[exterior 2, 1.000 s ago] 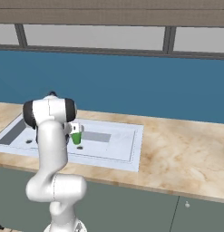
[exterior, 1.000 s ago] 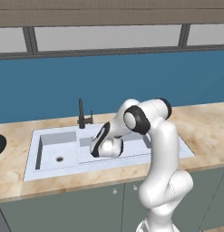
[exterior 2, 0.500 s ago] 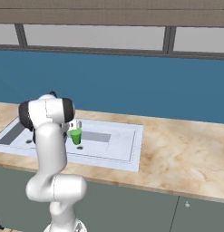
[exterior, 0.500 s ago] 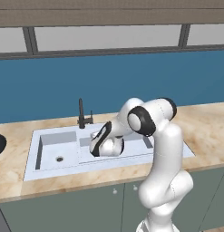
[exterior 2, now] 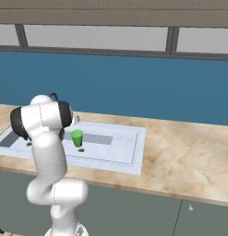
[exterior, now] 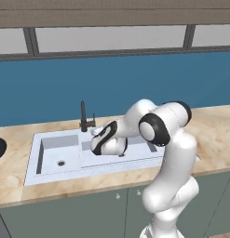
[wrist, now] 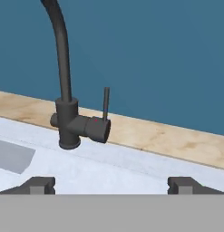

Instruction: Place the pan in the left basin and the cup in the right basin of the sink.

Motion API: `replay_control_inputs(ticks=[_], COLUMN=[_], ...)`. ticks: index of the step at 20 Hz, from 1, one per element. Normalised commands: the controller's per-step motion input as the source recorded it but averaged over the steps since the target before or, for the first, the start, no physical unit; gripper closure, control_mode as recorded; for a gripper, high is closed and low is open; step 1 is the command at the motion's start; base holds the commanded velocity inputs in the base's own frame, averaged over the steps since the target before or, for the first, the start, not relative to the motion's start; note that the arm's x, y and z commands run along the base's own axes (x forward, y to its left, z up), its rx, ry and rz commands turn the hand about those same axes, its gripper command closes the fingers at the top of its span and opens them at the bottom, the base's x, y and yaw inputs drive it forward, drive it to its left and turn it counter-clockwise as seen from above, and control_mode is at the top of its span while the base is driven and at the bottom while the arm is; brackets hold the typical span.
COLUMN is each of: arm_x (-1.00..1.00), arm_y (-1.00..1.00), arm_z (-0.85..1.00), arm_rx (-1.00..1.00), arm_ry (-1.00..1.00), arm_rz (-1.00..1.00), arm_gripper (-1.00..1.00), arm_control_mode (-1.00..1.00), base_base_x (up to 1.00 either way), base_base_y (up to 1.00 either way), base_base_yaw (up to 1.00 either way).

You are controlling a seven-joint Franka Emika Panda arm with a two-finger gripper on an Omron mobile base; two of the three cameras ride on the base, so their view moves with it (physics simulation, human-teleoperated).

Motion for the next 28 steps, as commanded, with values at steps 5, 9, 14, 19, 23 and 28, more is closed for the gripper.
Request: replay_control_inputs(ticks=[5, 9, 14, 19, 23, 28], arm_x=[0.00, 0.00, 0.00, -0.06, -0.10, -0.26], arm_y=[0.00, 0.00, 0.00, 0.00, -0.17, -0.52], arm_z=[0.51, 0.51, 0.40, 0.16, 0.00, 0.00], arm_rx=[0.09, 0.08, 0.07, 0.09, 0.10, 0.03], arm_ry=[0.05, 0.11, 0.12, 0.14, 0.14, 0.02], arm_rz=[0.09, 0.03, 0.02, 0.03, 0.04, 0.09], arm_gripper=[-1.00, -1.00, -1.00, -1.00, -1.00, -1.00], arm_control_mode=[-1.00, -1.00, -1.00, -1.00, -1.00, -1.00], base_base_x=[0.00, 0.00, 0.00, 0.00, 0.00, 0.00], base_base_y=[0.00, 0.00, 0.00, 0.00, 0.00, 0.00], base_base_yaw=[0.00, 0.00, 0.00, 0.00, 0.00, 0.00])
